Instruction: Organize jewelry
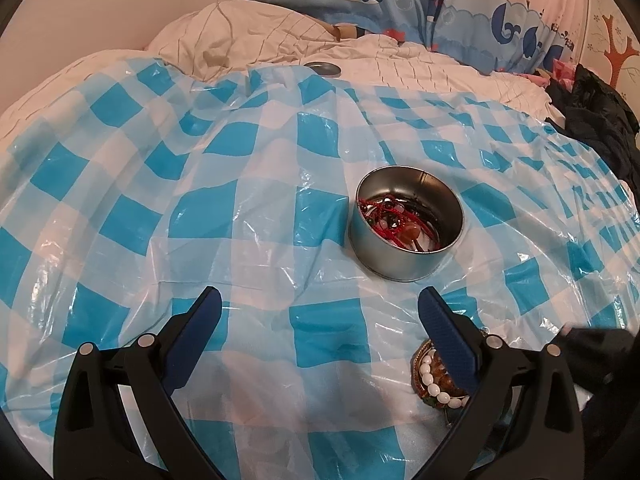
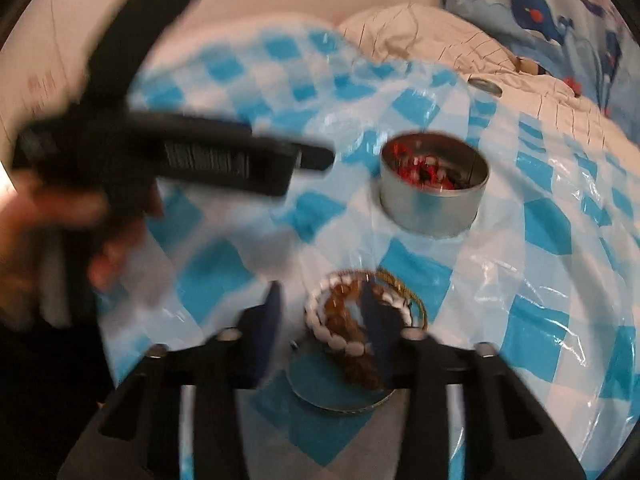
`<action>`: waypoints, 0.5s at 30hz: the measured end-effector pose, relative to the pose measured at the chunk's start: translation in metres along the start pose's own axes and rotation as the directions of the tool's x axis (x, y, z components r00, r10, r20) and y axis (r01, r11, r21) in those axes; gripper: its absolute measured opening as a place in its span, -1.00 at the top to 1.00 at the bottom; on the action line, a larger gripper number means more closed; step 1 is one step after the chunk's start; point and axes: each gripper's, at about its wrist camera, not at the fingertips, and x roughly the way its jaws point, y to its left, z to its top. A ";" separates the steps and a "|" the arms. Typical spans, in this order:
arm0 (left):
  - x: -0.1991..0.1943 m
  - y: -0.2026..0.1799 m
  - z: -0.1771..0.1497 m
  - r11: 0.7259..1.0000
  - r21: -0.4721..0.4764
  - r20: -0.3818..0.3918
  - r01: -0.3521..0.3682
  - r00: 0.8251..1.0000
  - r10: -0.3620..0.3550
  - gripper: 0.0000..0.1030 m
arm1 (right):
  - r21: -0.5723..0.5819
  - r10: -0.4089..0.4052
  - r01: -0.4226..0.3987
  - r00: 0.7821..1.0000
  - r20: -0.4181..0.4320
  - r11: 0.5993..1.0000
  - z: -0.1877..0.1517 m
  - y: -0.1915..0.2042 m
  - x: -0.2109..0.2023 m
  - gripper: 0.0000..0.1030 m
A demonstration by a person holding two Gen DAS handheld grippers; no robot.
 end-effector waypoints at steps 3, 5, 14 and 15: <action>0.000 0.000 0.000 1.000 0.005 0.003 0.001 1.000 -0.001 -0.83 | -0.053 -0.050 0.048 0.998 -0.036 0.997 -0.006 0.006 0.012 0.63; 0.000 -0.001 0.000 1.000 0.004 0.004 0.001 1.000 -0.001 -0.83 | -0.076 -0.063 0.060 0.998 -0.031 0.995 -0.007 0.009 0.012 0.68; -0.001 -0.003 0.000 1.000 0.002 0.002 -0.002 1.000 0.002 -0.83 | -0.048 -0.041 0.040 0.999 -0.029 0.998 -0.008 0.004 0.011 0.69; -0.001 -0.004 0.000 1.000 0.004 0.002 -0.001 1.000 0.001 -0.83 | -0.033 -0.032 0.031 0.999 -0.025 0.999 -0.007 0.003 0.010 0.79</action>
